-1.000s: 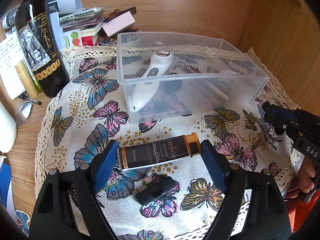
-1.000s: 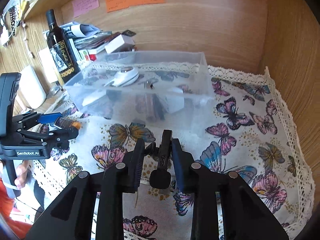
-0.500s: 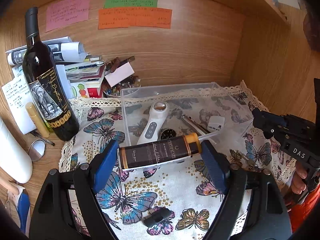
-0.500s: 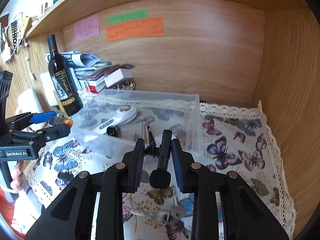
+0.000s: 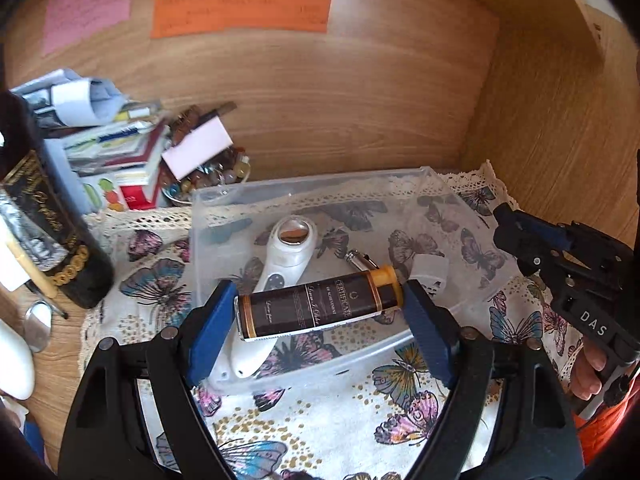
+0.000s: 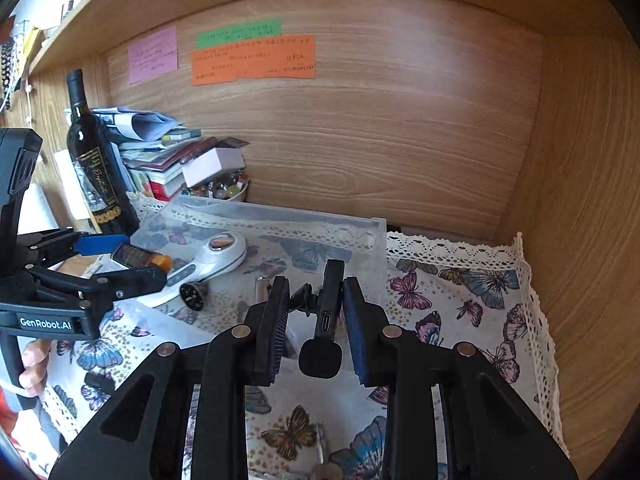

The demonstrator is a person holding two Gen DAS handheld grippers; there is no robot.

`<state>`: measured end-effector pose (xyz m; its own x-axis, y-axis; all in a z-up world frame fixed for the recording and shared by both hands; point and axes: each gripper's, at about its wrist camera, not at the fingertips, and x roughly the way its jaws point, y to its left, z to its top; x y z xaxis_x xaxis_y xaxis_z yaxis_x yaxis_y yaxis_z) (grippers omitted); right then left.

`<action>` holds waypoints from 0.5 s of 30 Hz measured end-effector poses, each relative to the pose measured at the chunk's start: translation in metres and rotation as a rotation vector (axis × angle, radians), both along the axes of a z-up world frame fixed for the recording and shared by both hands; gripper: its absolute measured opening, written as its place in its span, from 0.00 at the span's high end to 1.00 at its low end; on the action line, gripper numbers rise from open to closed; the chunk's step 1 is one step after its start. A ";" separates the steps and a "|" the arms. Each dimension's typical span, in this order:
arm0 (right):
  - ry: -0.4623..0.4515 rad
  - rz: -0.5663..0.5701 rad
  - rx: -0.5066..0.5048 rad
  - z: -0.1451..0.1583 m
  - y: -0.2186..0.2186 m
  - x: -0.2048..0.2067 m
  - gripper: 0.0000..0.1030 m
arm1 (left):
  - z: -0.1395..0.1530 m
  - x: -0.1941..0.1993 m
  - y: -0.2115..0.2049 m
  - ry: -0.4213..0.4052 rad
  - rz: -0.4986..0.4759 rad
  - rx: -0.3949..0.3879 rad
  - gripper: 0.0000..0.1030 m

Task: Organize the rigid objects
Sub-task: 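Place the brown bottle into the box while the right tool drops the black cap in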

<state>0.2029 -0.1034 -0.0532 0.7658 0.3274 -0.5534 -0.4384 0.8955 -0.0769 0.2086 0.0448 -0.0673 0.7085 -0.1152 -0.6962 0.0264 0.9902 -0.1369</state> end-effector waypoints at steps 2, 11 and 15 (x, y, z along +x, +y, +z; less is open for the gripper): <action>0.014 -0.009 -0.011 -0.005 0.000 0.008 0.76 | -0.007 0.009 -0.004 0.025 -0.007 0.003 0.20; 0.082 -0.023 -0.045 -0.027 0.003 0.031 0.76 | -0.025 0.035 -0.021 0.079 -0.034 0.035 0.20; 0.098 -0.016 -0.059 -0.032 0.004 0.034 0.75 | -0.026 0.039 -0.023 0.085 -0.032 0.041 0.20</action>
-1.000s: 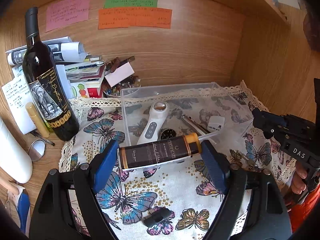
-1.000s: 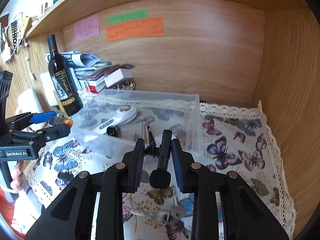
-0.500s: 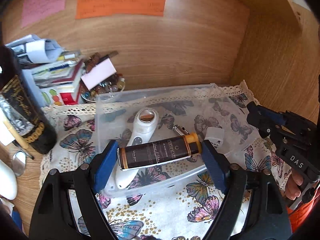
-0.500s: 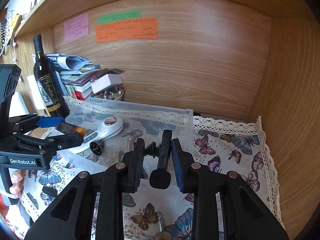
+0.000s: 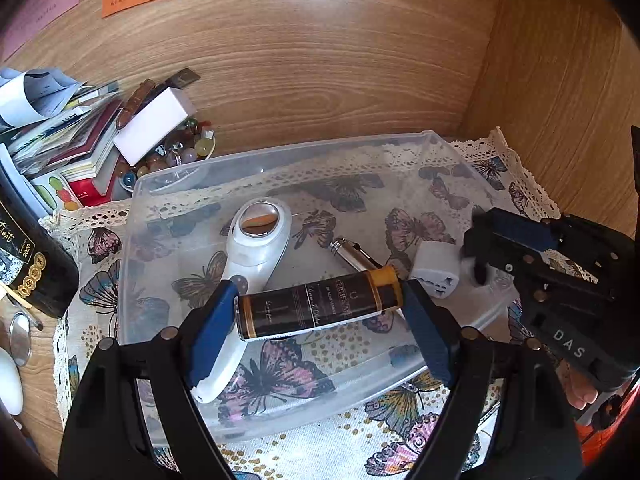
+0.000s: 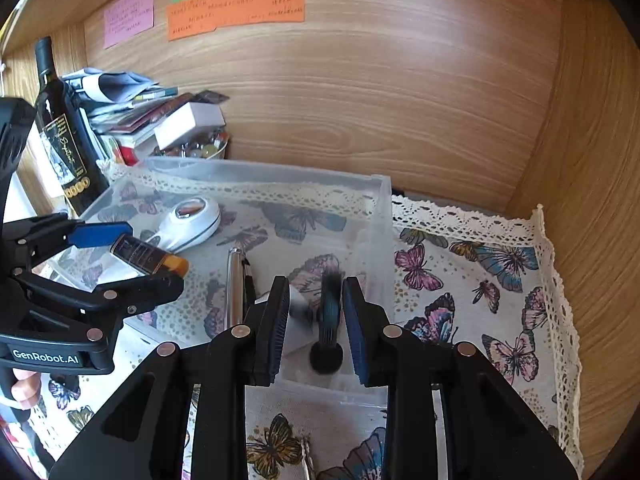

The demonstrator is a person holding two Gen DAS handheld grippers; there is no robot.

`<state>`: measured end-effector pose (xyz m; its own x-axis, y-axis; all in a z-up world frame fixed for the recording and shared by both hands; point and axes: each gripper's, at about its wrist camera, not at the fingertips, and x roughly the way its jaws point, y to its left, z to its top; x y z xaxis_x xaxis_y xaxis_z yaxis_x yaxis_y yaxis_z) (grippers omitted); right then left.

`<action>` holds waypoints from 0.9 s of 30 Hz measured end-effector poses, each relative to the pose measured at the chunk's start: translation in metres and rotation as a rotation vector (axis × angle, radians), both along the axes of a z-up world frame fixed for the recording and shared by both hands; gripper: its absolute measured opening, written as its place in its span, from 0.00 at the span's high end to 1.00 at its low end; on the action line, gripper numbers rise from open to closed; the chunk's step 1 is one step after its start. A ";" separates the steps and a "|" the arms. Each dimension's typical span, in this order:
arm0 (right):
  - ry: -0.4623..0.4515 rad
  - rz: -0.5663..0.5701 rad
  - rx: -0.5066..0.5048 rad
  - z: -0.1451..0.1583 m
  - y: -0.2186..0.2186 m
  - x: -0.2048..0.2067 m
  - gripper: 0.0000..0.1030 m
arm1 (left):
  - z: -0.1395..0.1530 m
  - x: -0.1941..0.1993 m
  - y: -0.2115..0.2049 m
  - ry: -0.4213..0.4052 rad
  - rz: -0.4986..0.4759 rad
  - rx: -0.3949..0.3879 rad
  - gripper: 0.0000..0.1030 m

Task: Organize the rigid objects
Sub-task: 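Place the brown bottle into the box while the right tool drops the black cap in, then grasp the keys with the right tool while the left grasps the black block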

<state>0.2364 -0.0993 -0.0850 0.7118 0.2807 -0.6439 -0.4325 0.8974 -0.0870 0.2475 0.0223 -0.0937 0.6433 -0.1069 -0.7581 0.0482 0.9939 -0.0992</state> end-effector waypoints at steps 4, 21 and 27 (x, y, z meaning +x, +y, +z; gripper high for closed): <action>-0.001 0.017 -0.011 0.000 0.002 -0.003 0.73 | 0.001 0.000 0.000 0.004 -0.004 -0.003 0.17; -0.141 0.023 0.028 0.035 -0.013 -0.062 0.45 | 0.050 -0.060 0.011 -0.143 0.023 0.032 0.03; -0.139 0.019 0.028 0.029 -0.023 -0.081 0.34 | 0.053 -0.093 0.024 -0.160 0.048 0.048 0.01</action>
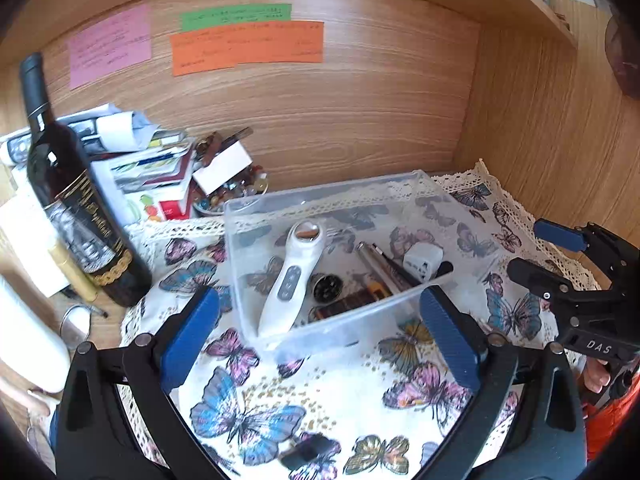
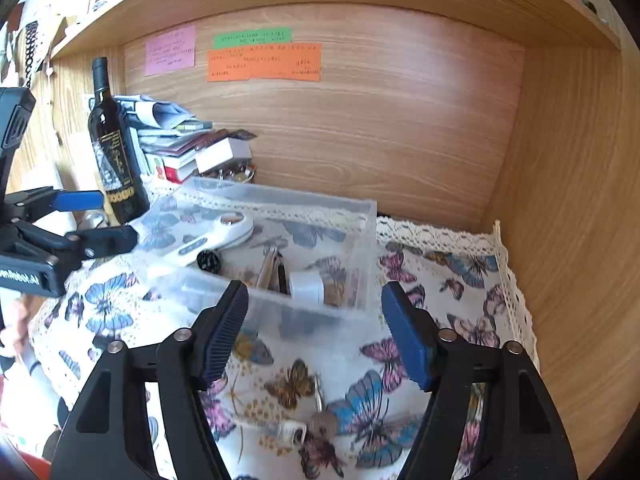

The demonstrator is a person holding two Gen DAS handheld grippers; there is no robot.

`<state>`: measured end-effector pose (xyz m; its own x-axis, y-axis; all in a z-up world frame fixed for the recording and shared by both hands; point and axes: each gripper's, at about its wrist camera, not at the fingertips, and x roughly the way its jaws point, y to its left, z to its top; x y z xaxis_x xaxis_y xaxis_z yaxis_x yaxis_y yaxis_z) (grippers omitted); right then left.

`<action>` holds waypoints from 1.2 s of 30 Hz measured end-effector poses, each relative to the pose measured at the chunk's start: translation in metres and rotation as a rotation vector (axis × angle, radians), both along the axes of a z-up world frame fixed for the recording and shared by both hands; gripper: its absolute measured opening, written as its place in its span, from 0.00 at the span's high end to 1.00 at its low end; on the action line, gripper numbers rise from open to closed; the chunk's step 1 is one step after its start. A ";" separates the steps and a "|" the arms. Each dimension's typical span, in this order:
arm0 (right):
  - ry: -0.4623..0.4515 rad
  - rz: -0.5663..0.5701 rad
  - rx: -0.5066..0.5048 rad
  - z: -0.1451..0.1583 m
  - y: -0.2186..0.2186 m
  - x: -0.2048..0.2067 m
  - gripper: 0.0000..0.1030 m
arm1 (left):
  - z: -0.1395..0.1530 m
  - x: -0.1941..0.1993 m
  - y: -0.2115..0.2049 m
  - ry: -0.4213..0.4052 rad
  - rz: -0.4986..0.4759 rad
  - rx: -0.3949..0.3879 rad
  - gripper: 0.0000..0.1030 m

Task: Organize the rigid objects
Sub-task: 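Grasp the keys with the right tool while the left grasps the black block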

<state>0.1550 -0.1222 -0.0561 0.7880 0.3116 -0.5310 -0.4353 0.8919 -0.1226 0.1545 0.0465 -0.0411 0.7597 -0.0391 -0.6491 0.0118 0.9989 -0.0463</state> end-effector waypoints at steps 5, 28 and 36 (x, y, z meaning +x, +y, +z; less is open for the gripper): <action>0.041 -0.013 -0.011 -0.016 -0.008 -0.010 0.33 | -0.015 -0.020 0.007 0.039 0.008 0.012 0.01; 0.255 -0.140 -0.031 -0.084 -0.030 0.005 0.55 | -0.095 -0.056 0.006 0.203 0.002 0.017 0.26; 0.269 -0.110 0.047 -0.078 -0.021 -0.017 0.32 | -0.101 -0.058 0.003 0.203 0.004 0.014 0.31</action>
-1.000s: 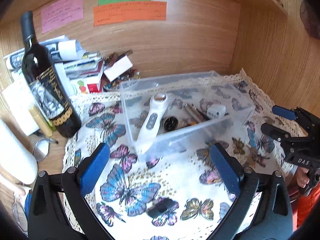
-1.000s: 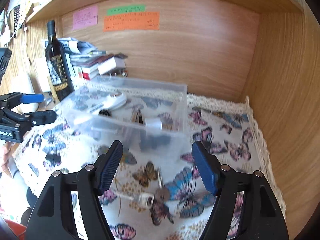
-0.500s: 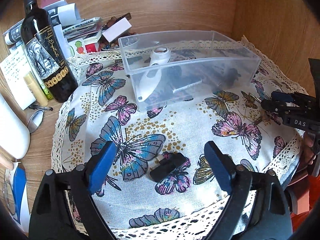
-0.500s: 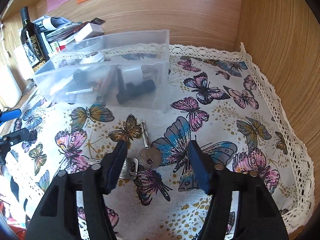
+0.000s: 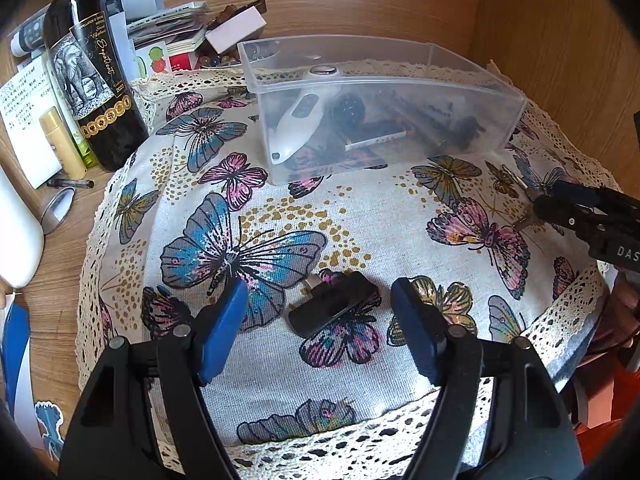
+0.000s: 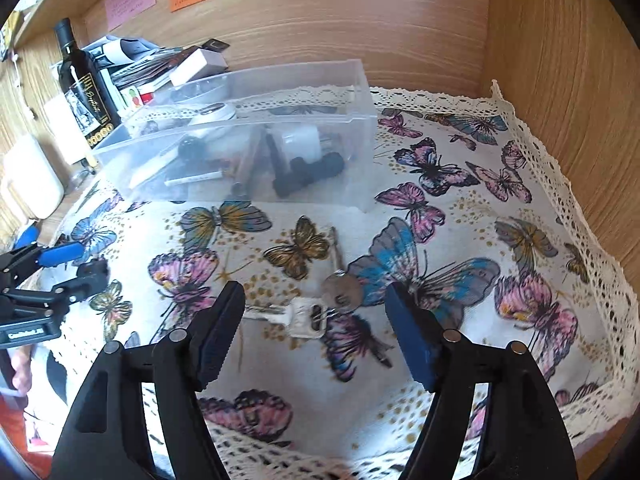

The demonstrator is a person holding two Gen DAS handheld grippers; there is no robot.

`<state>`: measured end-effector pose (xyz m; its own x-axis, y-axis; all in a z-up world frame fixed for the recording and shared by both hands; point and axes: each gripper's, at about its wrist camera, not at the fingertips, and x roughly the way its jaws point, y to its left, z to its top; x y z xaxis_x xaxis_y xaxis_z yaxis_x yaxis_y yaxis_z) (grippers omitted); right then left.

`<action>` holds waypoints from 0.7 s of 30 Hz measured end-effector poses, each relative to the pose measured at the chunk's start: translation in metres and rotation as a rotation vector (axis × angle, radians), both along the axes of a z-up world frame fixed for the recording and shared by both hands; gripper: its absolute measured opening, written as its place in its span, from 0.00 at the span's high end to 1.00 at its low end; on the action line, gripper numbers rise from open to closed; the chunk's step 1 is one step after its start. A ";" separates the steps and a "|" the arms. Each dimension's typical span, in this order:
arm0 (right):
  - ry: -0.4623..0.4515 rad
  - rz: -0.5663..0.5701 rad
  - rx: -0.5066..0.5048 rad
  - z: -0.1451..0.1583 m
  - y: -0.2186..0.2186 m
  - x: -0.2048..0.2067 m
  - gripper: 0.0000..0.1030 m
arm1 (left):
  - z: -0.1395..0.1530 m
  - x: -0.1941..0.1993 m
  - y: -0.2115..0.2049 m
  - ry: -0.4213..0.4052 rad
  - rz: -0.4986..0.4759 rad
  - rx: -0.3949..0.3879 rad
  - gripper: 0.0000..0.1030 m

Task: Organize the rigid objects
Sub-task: 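Grasp the keys with the right tool while the left grasps the black block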

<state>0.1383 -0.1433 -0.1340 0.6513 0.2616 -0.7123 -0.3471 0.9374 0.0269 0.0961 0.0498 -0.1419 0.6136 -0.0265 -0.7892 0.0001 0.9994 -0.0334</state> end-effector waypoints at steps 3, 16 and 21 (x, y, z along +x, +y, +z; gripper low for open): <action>-0.005 0.006 -0.012 -0.003 0.008 -0.007 0.32 | 0.000 -0.002 -0.002 -0.007 -0.012 0.007 0.42; -0.044 -0.022 -0.074 -0.020 0.031 -0.007 0.43 | 0.001 -0.008 -0.001 -0.046 -0.002 0.002 0.67; -0.057 0.002 -0.093 -0.019 0.031 -0.009 0.43 | 0.004 -0.009 0.003 -0.054 0.008 -0.032 0.67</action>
<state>0.1292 -0.1125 -0.1530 0.6909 0.1972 -0.6956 -0.3471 0.9344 -0.0798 0.0874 0.0525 -0.1378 0.6556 -0.0460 -0.7537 -0.0053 0.9978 -0.0655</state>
